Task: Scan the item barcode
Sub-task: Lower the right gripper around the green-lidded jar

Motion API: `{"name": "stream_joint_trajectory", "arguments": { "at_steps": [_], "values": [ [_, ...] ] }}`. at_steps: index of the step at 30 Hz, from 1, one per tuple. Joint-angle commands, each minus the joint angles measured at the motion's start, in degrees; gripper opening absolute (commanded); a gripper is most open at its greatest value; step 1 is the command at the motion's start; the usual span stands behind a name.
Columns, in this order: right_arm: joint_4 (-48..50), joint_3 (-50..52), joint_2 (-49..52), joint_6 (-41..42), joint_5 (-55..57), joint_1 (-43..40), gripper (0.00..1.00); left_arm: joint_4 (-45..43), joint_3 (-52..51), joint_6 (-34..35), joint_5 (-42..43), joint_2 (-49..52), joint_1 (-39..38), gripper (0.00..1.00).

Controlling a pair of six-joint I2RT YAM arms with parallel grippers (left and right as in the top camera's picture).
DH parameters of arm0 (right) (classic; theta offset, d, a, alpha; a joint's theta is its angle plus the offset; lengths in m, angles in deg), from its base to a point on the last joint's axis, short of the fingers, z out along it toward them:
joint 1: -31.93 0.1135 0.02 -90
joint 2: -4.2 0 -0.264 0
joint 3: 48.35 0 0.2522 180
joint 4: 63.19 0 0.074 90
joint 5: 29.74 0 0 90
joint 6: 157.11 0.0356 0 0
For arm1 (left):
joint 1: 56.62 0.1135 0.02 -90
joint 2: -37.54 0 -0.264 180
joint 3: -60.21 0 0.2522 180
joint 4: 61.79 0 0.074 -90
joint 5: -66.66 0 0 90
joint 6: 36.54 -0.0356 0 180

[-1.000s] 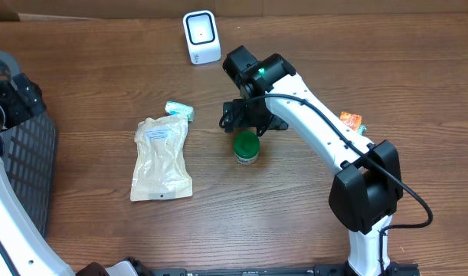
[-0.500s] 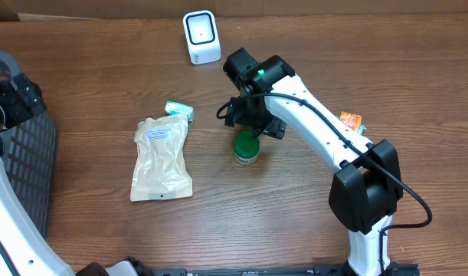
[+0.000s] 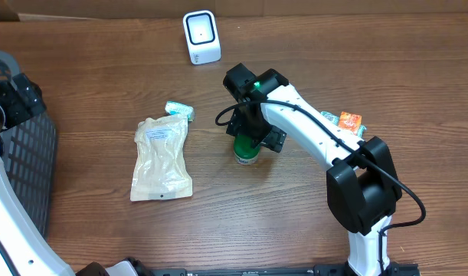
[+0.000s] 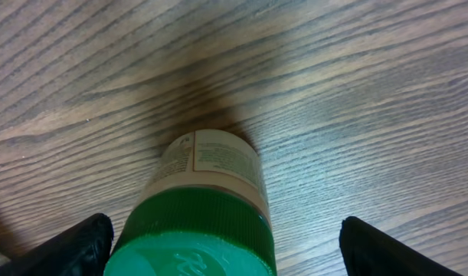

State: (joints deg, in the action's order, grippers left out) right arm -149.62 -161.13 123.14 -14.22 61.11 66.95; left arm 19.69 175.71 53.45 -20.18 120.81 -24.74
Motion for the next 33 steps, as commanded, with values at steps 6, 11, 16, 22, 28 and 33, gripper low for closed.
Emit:
{"name": "stream_joint_trajectory", "arguments": {
  "at_steps": [6,11,16,22,28,33],
  "values": [
    [0.20,0.44,-1.81,-3.41,0.57,0.98,0.77,-0.22,1.22,-0.70,-0.20,-0.39,-0.02,0.99],
    [-0.11,0.39,-1.81,-10.82,0.37,0.96,0.65,-0.22,1.22,-0.70,-0.20,-0.39,-0.02,0.99],
    [-0.07,-0.61,-1.84,-23.02,-0.50,0.87,0.63,-0.22,1.22,-0.70,-0.20,-0.39,-0.02,1.00],
    [-1.97,-3.26,-1.84,-47.91,-2.23,0.90,0.64,-0.22,1.22,-0.70,-0.20,-0.39,-0.02,1.00],
    [-6.32,-4.02,-1.84,-54.73,-2.43,0.83,0.78,-0.22,1.22,-0.70,-0.20,-0.39,-0.02,0.99],
    [-7.37,-4.00,-1.84,-38.14,-5.66,-0.44,0.95,-0.22,1.22,-0.70,-0.20,-0.39,-0.02,1.00]
  ]
}}
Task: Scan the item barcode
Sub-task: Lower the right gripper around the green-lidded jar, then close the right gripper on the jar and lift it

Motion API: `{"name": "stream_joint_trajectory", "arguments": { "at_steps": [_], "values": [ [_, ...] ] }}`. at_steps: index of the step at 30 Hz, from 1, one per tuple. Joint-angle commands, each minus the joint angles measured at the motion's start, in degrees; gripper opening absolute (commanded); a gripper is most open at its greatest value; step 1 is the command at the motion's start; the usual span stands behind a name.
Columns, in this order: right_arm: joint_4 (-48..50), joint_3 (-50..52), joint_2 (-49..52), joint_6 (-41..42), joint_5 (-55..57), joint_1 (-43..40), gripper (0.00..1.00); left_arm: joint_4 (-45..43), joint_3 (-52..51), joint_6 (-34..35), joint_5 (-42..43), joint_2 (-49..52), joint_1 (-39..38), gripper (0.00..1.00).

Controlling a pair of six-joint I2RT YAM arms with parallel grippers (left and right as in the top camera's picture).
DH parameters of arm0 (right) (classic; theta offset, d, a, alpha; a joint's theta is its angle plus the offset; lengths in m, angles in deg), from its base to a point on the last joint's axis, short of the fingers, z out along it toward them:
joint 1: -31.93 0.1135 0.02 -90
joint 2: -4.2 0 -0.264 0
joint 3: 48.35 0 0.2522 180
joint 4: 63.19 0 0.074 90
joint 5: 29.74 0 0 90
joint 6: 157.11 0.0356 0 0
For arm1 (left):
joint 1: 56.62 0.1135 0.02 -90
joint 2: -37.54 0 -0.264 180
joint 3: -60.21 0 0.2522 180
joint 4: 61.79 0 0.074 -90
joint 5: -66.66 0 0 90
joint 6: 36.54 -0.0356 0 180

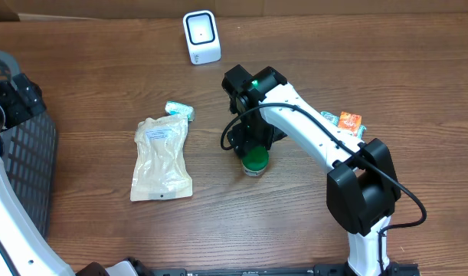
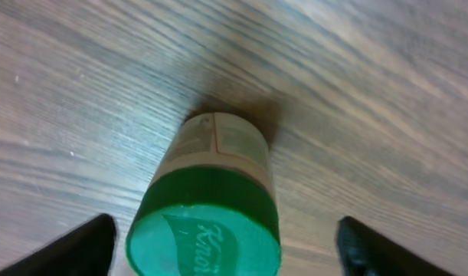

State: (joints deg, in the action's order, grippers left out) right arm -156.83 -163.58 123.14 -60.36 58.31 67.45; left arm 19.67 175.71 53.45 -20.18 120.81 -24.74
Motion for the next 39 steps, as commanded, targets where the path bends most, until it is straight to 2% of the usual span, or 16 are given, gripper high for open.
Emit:
{"name": "stream_joint_trajectory", "arguments": {
  "at_steps": [1,3,7,9,17,29,35,39],
  "values": [
    [-0.11,-1.46,-1.81,11.63,-4.39,-1.16,0.97,-0.20,1.22,-0.70,-0.20,-0.39,-0.02,0.99],
    [0.39,-0.90,-1.81,19.28,-8.07,-1.20,1.00,-0.20,1.22,-0.70,-0.22,-0.39,-0.02,0.99],
    [2.54,0.66,-1.81,23.54,-7.13,-0.66,1.00,-0.20,1.22,-0.70,-0.20,-0.39,-0.02,1.00],
    [3.74,1.86,-1.81,23.76,-6.58,-0.68,0.98,-0.20,1.22,-0.70,-0.20,-0.39,-0.02,0.99],
    [2.78,3.93,-1.81,23.74,-5.20,-0.68,0.81,-0.20,1.22,-0.70,-0.20,-0.39,-0.02,1.00],
    [1.95,6.34,-1.81,26.23,-3.56,-0.39,0.79,-0.20,1.22,-0.70,-0.20,-0.39,-0.02,1.00],
    [1.92,4.96,-1.81,18.40,-2.84,-1.07,0.66,-0.20,1.22,-0.70,-0.20,-0.39,-0.02,1.00],
    [1.95,2.12,-1.81,7.91,-2.82,-1.16,0.65,-0.20,1.22,-0.70,-0.20,-0.39,-0.02,1.00]
  ]
}}
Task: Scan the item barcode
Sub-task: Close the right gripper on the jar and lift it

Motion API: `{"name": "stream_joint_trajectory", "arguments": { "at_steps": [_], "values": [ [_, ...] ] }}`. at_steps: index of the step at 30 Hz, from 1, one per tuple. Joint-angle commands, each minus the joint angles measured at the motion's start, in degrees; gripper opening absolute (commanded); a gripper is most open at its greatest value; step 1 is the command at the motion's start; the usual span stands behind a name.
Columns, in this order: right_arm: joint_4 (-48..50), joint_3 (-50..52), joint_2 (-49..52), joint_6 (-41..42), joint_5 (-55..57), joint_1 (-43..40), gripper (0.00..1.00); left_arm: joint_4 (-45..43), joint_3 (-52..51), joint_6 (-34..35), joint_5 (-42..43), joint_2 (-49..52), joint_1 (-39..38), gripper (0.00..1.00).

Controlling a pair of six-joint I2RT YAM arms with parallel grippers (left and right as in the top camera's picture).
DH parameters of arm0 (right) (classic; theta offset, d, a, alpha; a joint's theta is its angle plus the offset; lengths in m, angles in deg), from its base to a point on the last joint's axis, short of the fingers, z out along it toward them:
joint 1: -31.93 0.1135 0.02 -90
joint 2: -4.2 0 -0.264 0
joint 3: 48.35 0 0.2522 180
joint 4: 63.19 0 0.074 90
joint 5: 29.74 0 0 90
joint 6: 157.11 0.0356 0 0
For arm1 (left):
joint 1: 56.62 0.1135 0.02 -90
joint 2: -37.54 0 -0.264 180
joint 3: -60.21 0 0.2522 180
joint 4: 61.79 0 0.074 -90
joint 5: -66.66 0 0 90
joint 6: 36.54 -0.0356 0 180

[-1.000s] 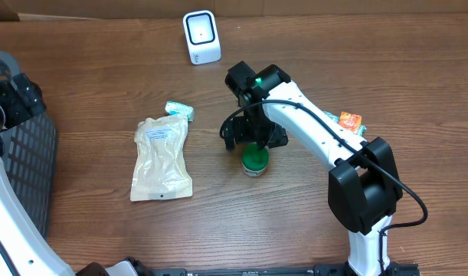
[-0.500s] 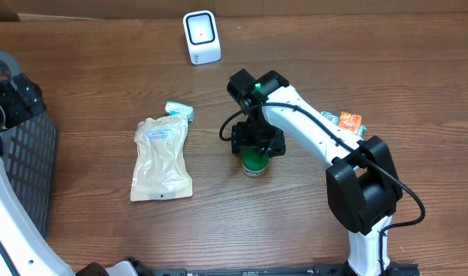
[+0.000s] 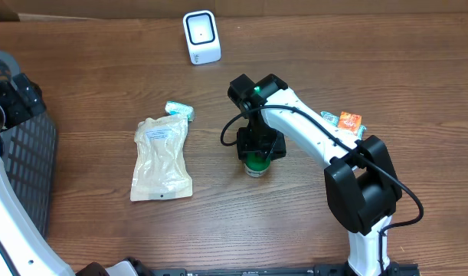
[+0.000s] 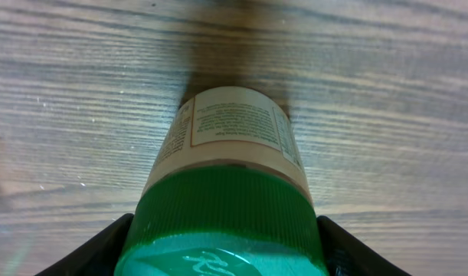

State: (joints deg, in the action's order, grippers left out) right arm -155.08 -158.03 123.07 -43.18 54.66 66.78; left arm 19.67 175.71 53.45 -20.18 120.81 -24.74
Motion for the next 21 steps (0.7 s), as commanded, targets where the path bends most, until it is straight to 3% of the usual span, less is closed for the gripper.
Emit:
{"name": "stream_joint_trajectory", "arguments": {
  "at_steps": [1,10,16,21],
  "values": [
    [0.17,-4.33,-1.75,-12.13,0.81,-0.48,0.65,-0.20,1.22,-0.70,-0.22,-0.37,-0.02,1.00],
    [-0.42,-8.41,-1.75,-40.00,0.42,-0.42,0.77,-0.20,1.22,-0.70,-0.20,-0.39,-0.02,1.00],
    [0.46,-8.39,-1.75,-43.67,0.59,-0.42,0.82,-0.20,1.22,-0.70,-0.20,-0.39,-0.02,0.99],
    [2.67,-8.39,-1.75,-38.18,0.20,-0.42,0.85,-0.20,1.22,-0.70,-0.20,-0.39,-0.02,0.99]
  ]
}}
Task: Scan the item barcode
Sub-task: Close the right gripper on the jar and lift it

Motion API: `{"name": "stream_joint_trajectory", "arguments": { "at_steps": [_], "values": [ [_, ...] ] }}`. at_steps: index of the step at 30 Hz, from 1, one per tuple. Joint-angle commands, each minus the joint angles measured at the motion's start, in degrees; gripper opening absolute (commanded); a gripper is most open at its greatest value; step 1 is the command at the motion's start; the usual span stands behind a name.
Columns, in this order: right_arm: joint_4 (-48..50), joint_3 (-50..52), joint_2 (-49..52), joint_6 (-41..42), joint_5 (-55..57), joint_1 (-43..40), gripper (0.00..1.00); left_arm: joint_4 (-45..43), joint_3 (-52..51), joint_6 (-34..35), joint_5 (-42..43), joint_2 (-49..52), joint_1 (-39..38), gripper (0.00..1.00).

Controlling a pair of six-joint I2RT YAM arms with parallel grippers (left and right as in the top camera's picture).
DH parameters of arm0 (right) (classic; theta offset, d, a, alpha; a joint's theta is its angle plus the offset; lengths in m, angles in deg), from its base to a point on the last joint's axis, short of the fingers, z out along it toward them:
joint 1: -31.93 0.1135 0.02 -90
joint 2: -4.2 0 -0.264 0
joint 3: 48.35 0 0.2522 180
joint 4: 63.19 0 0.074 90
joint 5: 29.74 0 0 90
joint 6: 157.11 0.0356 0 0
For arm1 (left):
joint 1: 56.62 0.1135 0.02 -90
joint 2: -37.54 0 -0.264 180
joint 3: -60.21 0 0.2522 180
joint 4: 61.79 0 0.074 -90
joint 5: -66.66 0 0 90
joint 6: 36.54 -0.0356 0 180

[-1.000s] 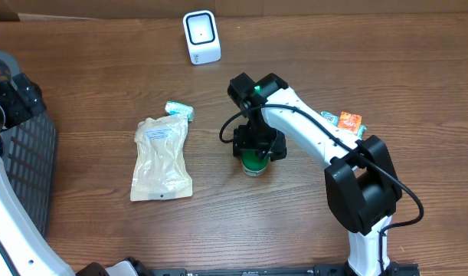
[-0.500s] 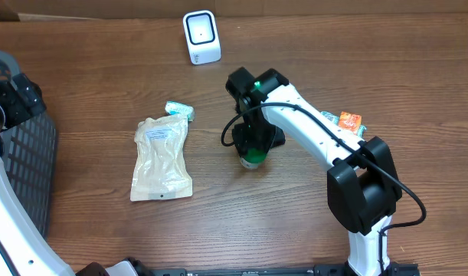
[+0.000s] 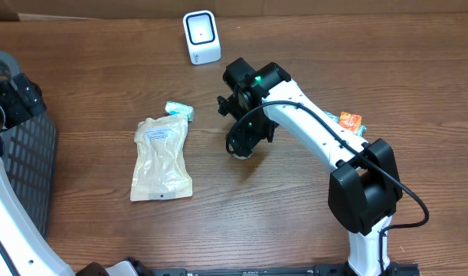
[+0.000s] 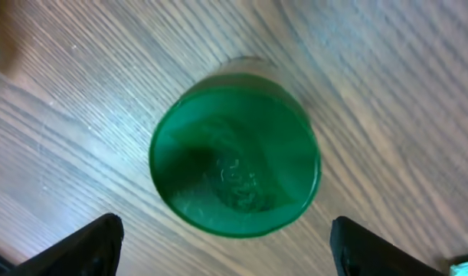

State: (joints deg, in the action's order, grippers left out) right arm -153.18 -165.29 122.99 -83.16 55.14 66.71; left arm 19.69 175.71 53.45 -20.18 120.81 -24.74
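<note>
A jar with a green lid (image 4: pixel 235 159) stands upright on the wooden table, seen straight from above in the right wrist view. My right gripper (image 4: pixel 230 257) hangs over it, open, its black fingertips (image 4: pixel 88 245) far apart on either side and clear of the lid. In the overhead view the right gripper (image 3: pixel 246 136) covers most of the jar (image 3: pixel 240 152). The white barcode scanner (image 3: pixel 201 37) stands at the back of the table. My left gripper (image 3: pixel 18 98) sits at the far left over the basket; its jaws cannot be made out.
A tan pouch (image 3: pixel 162 157) lies left of the jar, with a small teal packet (image 3: pixel 180 110) behind it. An orange packet (image 3: pixel 350 120) lies to the right by the right arm. A black mesh basket (image 3: pixel 23 165) fills the left edge.
My right gripper's fingers were pressed against both sides of the green lid. Now they stand wide apart, and the wrist looks straight down on the lid instead of at the jar's side.
My right gripper was open around the jar, fingers wide, at the first two moments, with the jar a little nearer the front at the second. Then the fingers were tight on the lid. Now they are open again above the standing jar.
</note>
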Motion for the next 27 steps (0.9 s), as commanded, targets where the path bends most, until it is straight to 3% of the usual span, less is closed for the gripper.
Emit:
{"name": "stream_joint_trajectory", "arguments": {
  "at_steps": [1,12,27],
  "values": [
    [0.96,-1.14,-1.66,1.66,-0.94,-0.35,0.85,-0.22,1.22,-0.70,-0.20,-0.39,-0.02,0.99],
    [6.36,-0.17,-1.64,-2.49,-1.20,-0.35,0.98,-0.22,1.22,-0.70,-0.20,-0.39,-0.02,1.00],
    [7.32,2.01,0.66,-2.40,-1.40,-0.52,0.93,-0.22,1.22,-0.70,-0.20,-0.39,-0.02,1.00]
  ]
}}
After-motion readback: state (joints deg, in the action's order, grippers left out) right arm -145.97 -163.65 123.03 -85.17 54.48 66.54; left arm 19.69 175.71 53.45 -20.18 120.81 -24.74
